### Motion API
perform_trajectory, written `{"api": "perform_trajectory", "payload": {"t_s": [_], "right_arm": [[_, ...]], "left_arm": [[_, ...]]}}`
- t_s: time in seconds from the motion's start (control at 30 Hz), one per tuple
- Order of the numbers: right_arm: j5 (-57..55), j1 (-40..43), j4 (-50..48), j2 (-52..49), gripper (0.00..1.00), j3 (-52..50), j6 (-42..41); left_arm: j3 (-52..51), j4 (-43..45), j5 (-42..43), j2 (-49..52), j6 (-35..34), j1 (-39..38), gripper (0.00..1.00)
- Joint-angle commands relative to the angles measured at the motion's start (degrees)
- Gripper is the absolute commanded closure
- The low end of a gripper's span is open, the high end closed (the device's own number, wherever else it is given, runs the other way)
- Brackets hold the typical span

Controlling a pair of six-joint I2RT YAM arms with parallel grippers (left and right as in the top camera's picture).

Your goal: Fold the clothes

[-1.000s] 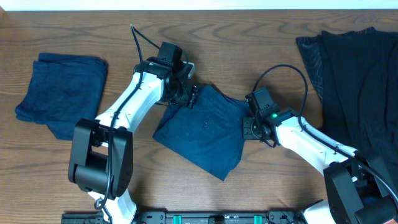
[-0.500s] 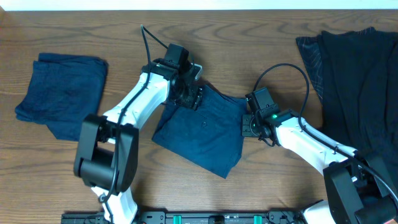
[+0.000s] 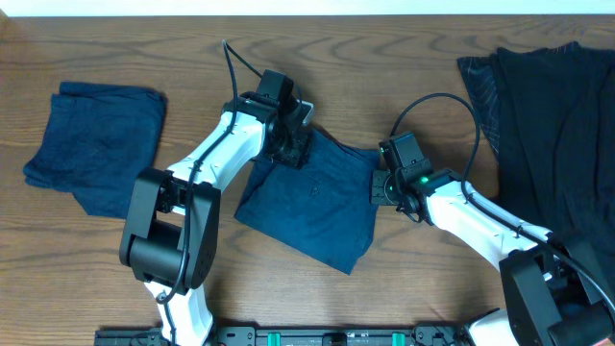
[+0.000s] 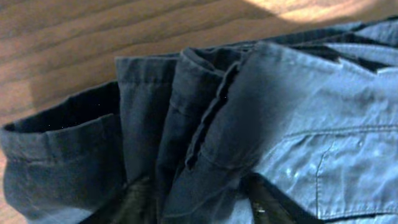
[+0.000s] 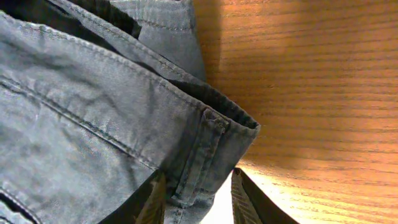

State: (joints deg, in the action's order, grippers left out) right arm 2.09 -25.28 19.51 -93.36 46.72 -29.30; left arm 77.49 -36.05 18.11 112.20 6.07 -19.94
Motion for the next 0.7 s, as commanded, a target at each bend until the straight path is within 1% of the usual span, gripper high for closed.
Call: {"api": "perform_trajectory", "payload": {"t_s": [0.0,0.03,0.13,0.2,0.3,0.37,0.4,0.53,0.6,0.67], "right_arm": [[1.4,0.7,0.5,-0.7,0.62,-0.5,-0.9],[1.4,0.7,0.7,-0.7,0.59,-0.5,-1.0],[1.0,0.8,1.3,-0.7,0.55,-0.5,-2.3],[0.7,1.3,1.2,-0.7,0.55,-0.5,-3.7],[0.7,2.5,1.1,-0.7,0.55,-0.5,-6.0],[0.8,3.2,1.1,-0.7,0.54,-0.5,-7.9],[0.8,3.4,0.9,-0.7,0.54,-0.5,-8.6],[0.8,3.3,-0.3,-0.7,0.55,-0.5,-8.6],[1.0,3.3,-1.1,-0.7,0.57,-0.5,-8.6],[1.8,3.3,-2.7,-0.7,0.57,-0.5,-8.5]], "left_arm": [[-0.1,-0.5,0.7,0.2,0.8,0.1,0.57],[-0.1,-0.5,0.7,0.2,0.8,0.1,0.57],[-0.2,-0.5,0.7,0.2,0.8,0.1,0.57],[-0.3,-0.5,0.7,0.2,0.8,0.1,0.51],[-0.5,-0.5,0.7,0.5,0.8,0.1,0.45],[-0.5,-0.3,0.7,1.0,0.8,0.1,0.39],[-0.5,0.0,0.7,1.5,0.8,0.1,0.38],[-0.5,0.2,0.8,2.6,0.8,0.1,0.38],[-0.5,0.1,0.8,2.7,0.8,0.1,0.44],[-0.5,0.1,1.0,2.6,0.8,0.1,0.53]]}}
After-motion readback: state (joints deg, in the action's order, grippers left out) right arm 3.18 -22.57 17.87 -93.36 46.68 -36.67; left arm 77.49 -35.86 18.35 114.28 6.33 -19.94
